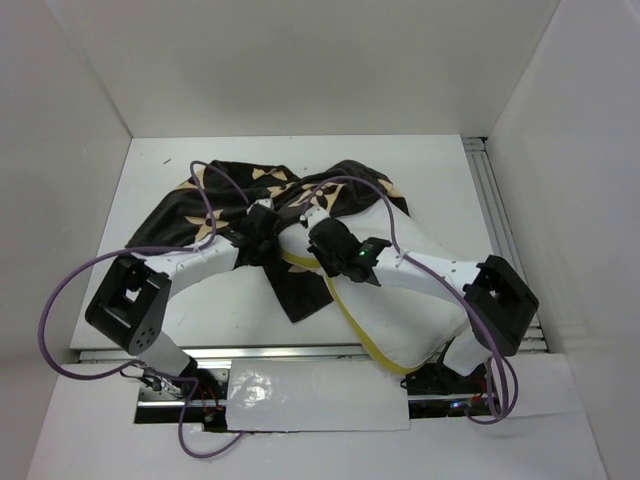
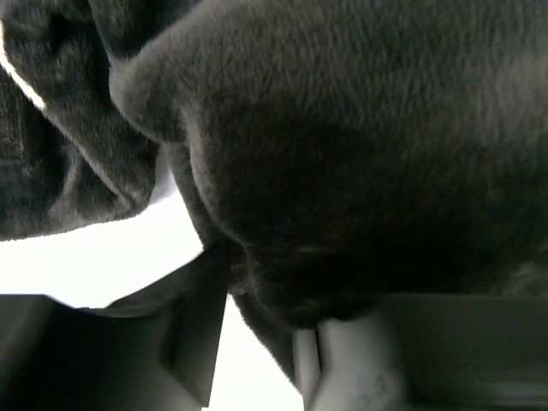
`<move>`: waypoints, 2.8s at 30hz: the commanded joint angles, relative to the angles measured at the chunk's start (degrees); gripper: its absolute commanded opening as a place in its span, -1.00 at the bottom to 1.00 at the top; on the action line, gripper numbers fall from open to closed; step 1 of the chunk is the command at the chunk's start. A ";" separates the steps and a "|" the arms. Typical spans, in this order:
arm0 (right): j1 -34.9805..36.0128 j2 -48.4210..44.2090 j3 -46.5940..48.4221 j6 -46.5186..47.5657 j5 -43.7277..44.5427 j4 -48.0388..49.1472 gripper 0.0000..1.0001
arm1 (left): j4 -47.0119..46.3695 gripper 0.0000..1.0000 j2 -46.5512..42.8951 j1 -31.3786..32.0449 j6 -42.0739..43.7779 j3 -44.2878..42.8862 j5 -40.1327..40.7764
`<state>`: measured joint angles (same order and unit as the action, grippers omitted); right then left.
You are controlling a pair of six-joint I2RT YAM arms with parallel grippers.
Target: Put the pillow into the pillowcase
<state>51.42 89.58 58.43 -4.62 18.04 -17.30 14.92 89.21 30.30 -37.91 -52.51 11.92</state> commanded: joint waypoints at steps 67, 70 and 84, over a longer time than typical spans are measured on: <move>-51.49 -8.55 0.36 -10.05 -36.39 6.75 0.97 | 14.53 0.87 23.17 16.11 28.23 -54.99 9.50; -55.02 -7.93 1.59 -5.68 -42.01 7.28 0.97 | 18.65 0.82 36.24 14.53 34.72 -71.16 11.10; -56.69 -2.83 1.33 -1.28 -51.35 8.08 0.95 | 10.23 0.48 46.85 13.46 41.60 -77.49 21.02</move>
<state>-4.89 86.17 58.22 -8.38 -29.21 -11.16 29.36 136.66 44.34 1.58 -128.66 26.02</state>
